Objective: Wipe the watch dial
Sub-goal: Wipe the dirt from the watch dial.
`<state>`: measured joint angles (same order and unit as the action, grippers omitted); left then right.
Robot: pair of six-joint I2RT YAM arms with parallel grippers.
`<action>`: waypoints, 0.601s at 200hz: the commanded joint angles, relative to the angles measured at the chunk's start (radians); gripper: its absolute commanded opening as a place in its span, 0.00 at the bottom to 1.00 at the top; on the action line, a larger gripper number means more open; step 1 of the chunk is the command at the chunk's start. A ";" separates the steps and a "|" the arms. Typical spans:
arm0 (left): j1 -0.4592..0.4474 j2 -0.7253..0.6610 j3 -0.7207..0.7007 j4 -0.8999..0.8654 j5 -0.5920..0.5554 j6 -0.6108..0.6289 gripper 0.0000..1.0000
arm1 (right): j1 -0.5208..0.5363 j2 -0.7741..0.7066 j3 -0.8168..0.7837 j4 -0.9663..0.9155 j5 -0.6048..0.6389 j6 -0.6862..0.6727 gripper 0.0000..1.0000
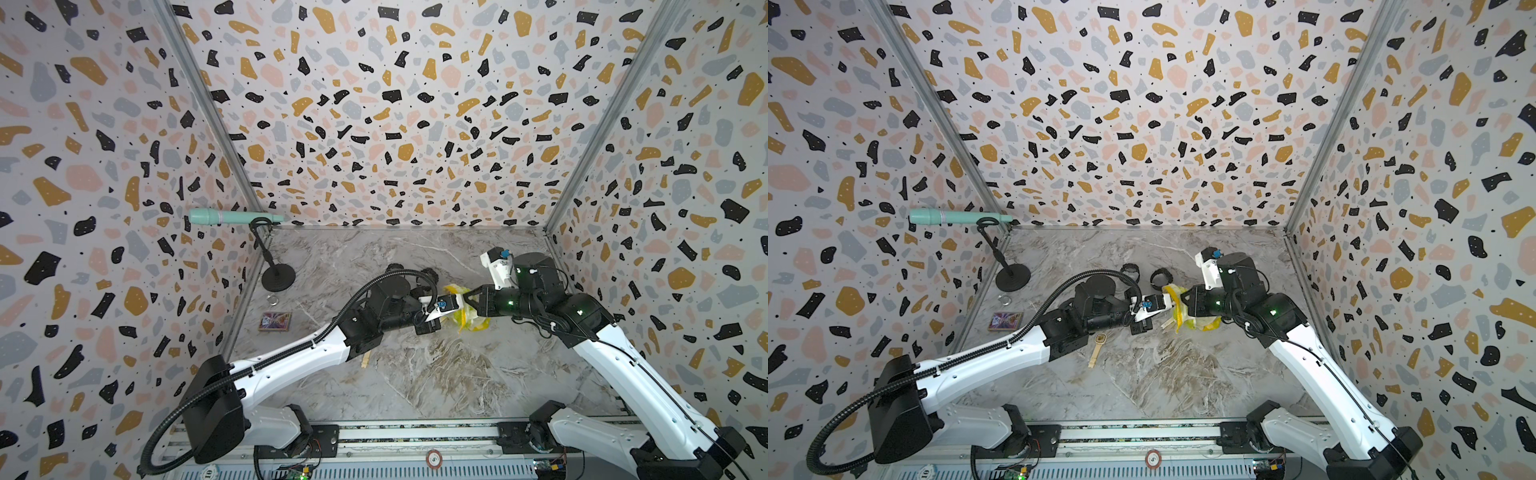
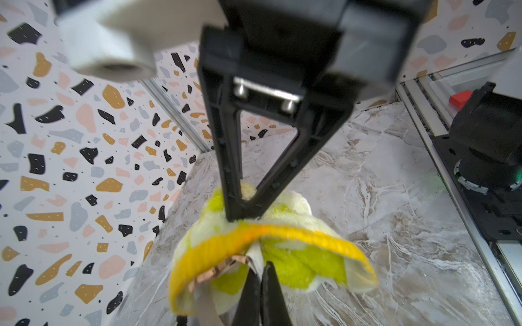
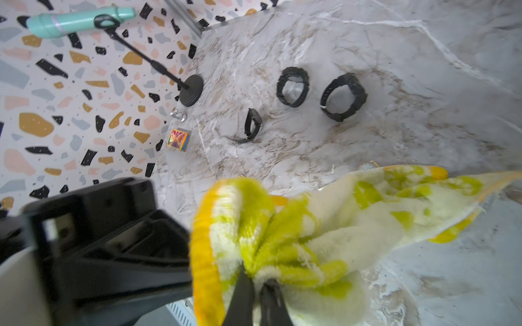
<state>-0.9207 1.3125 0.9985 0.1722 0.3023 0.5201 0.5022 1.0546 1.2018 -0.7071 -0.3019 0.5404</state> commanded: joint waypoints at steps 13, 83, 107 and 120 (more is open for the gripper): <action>-0.003 -0.060 0.009 0.120 0.022 0.003 0.00 | -0.143 -0.012 0.039 -0.058 -0.044 -0.040 0.00; -0.003 -0.006 0.020 0.111 0.034 0.037 0.00 | -0.180 -0.008 0.180 -0.137 -0.038 -0.095 0.00; -0.003 0.030 0.040 0.114 0.053 0.041 0.00 | -0.179 -0.014 0.202 -0.139 -0.057 -0.094 0.00; -0.004 0.050 0.056 0.111 0.064 0.043 0.00 | -0.171 -0.017 0.206 -0.137 -0.059 -0.091 0.00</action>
<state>-0.9211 1.3373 1.0016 0.2398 0.3321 0.5438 0.3252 1.0634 1.3685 -0.8268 -0.3397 0.4622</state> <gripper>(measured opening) 0.047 0.060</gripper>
